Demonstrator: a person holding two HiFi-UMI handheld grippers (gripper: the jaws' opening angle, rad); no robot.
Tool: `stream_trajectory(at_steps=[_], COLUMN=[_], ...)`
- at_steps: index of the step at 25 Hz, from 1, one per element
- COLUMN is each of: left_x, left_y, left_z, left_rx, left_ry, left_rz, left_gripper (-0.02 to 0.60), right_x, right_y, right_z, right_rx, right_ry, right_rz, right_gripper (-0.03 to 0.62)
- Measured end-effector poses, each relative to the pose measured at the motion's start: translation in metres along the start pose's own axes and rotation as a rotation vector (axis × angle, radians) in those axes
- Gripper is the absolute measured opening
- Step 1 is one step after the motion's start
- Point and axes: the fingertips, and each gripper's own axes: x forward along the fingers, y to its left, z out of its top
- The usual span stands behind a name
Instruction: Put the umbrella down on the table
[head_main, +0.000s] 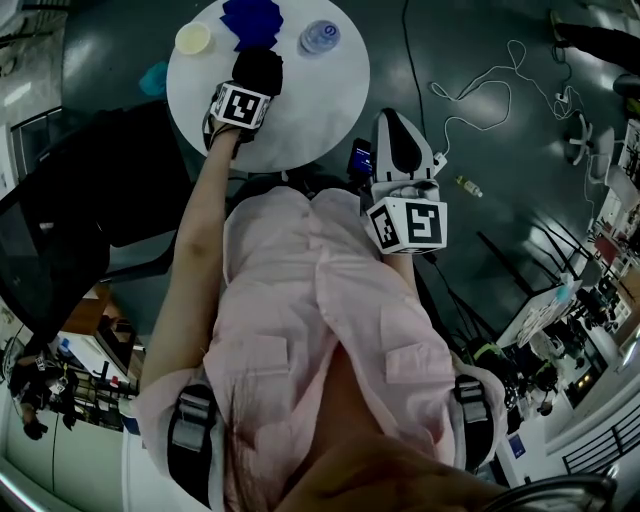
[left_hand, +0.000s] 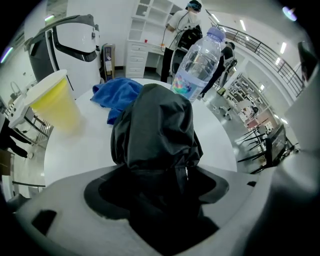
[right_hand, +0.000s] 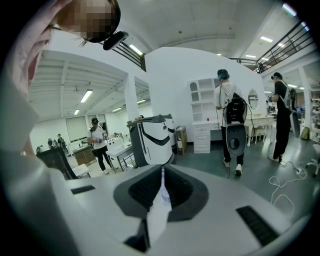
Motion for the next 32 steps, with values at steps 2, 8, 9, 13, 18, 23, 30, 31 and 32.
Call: stream_trajectory(at_steps=[2, 8, 9, 13, 18, 23, 30, 31, 32], left_x=[-0.004, -0.014, -0.019, -0.045, -0.092, -0.161, -0.256, -0.269, -0.282], left_y=[-0.002, -0.012, -0.013, -0.011, -0.012, -0.016, -0.031, -0.035, -0.04], left_z=[-0.004, 0.002, 0.005, 0.02, 0.039, 0.067, 0.096, 0.097, 0.098], left_rx=[-0.005, -0.022, -0.026, -0.038, -0.083, -0.094, -0.047, -0.034, -0.02], left_ry=[-0.001, -0.083, -0.104, -0.203, -0.361, -0.582, -0.828, -0.853, -0.878], left_rz=[0.0, -0.026, -0.025, -0.008, -0.026, -0.003, 0.045, 0.045, 0.045], left_gripper=[0.347, 0.351, 0.351, 0.35, 0.35, 0.287, 0.031, 0.022, 0.02], right_x=[0.0, 0.001, 0.001, 0.001, 0.0, -0.002, -0.004, -0.005, -0.005], right_y=[0.001, 0.002, 0.002, 0.005, 0.01, 0.015, 0.021, 0.022, 0.022], right_z=[0.001, 0.004, 0.004, 0.005, 0.008, 0.01, 0.017, 0.018, 0.019], right_rx=[0.002, -0.001, -0.002, -0.007, -0.008, -0.012, -0.018, -0.02, -0.022], right_ry=[-0.004, -0.01, -0.012, -0.018, -0.032, -0.047, -0.074, -0.08, -0.086], right_rz=[0.005, 0.021, 0.025, 0.041, 0.06, 0.075, 0.089, 0.091, 0.094], right_gripper=[0.037, 0.037, 0.037, 0.037, 0.037, 0.037, 0.037, 0.037, 0.037])
